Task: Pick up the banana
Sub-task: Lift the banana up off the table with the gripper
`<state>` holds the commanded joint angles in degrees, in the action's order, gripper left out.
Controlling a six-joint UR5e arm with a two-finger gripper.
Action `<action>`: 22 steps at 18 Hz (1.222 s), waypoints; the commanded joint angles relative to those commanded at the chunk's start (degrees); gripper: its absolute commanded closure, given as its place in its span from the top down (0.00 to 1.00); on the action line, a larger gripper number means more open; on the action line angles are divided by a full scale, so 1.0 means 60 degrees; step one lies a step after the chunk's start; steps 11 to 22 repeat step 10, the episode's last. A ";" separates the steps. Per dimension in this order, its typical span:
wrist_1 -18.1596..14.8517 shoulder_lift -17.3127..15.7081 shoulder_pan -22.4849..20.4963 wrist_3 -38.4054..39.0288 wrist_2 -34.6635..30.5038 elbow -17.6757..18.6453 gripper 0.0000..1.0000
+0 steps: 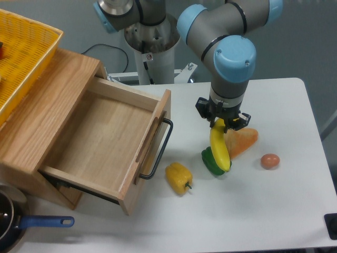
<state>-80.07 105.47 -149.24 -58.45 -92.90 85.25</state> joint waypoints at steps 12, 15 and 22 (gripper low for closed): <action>-0.0015 -0.0015 -0.0015 -0.0015 0.0058 0.0044 0.40; -0.0015 -0.0015 -0.0015 -0.0015 0.0058 0.0044 0.40; -0.0015 -0.0015 -0.0015 -0.0015 0.0058 0.0044 0.40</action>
